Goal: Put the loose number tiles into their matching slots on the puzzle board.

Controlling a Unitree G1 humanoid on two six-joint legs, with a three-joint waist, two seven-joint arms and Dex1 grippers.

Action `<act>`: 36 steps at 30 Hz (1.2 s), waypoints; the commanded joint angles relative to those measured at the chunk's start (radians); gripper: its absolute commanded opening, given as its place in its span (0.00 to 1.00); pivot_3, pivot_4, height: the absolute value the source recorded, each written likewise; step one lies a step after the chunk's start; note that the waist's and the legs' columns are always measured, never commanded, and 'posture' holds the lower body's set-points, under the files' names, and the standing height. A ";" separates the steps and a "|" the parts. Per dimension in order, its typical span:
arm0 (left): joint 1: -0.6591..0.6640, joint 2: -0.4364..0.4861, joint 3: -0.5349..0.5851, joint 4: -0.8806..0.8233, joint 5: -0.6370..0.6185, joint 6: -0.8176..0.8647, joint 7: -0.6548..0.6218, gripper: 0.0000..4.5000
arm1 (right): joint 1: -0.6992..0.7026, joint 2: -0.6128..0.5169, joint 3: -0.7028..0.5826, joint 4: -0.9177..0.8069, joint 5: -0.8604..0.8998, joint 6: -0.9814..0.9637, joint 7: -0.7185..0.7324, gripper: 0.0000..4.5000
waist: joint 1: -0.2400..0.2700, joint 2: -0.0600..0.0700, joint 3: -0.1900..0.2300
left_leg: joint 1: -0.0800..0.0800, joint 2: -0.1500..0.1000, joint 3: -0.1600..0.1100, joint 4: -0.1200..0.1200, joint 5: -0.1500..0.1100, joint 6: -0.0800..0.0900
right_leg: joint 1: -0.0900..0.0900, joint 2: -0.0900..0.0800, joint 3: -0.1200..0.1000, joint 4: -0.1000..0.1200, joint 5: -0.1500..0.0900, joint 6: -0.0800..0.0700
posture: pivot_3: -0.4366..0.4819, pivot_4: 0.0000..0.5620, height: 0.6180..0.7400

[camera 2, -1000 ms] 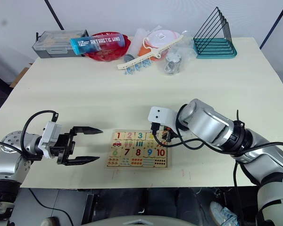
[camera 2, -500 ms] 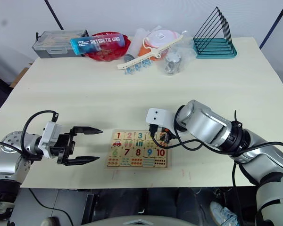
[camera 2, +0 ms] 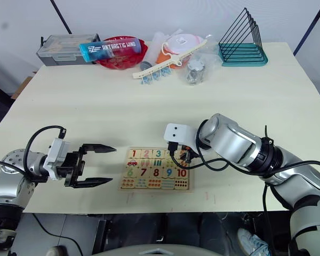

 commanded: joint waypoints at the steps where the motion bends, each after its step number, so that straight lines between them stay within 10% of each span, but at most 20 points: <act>1: -0.003 0.006 0.006 -0.009 -0.005 -0.011 -0.036 1.00 | -0.007 -0.017 0.007 -0.027 -0.004 -0.030 0.016 0.38 | 0.000 0.000 0.000 | 0.000 0.000 0.000 0.000 0.000 0.000 | 0.000 0.000 0.000 0.000 0.000 0.000 | 0.48 0.27 1.00; 8: -0.007 0.003 0.005 -0.005 -0.003 -0.011 -0.036 1.00 | -0.003 -0.038 0.003 -0.031 -0.009 -0.059 0.029 0.99 | 0.000 0.000 0.000 | 0.000 0.000 0.000 0.000 0.000 0.000 | 0.000 0.000 0.000 0.000 0.000 0.000 | 0.48 0.27 1.00; 23: -0.006 0.002 0.010 -0.005 -0.005 -0.010 -0.036 1.00 | 0.192 -0.091 -0.266 -0.051 0.044 -0.214 0.020 0.99 | 0.003 0.000 0.000 | 0.000 0.000 0.000 0.000 0.000 0.000 | 0.000 0.000 0.000 -0.001 0.000 0.000 | 0.48 0.27 1.00; 34: -0.012 0.003 0.007 0.004 -0.005 -0.015 -0.036 1.00 | 0.394 -0.078 -0.456 0.006 0.051 -0.494 0.009 0.01 | 0.003 0.000 0.000 | 0.000 0.001 0.000 0.000 0.000 0.000 | 0.000 0.000 0.000 -0.001 0.000 0.000 | 0.48 0.27 1.00; 36: -0.013 0.003 0.006 0.004 -0.004 -0.015 -0.036 1.00 | 0.416 -0.074 -0.473 0.032 0.038 -0.540 -0.002 0.01 | 0.003 0.000 0.000 | 0.000 0.001 0.000 0.000 0.000 0.000 | 0.000 0.000 0.000 -0.001 0.000 0.000 | 0.48 0.27 1.00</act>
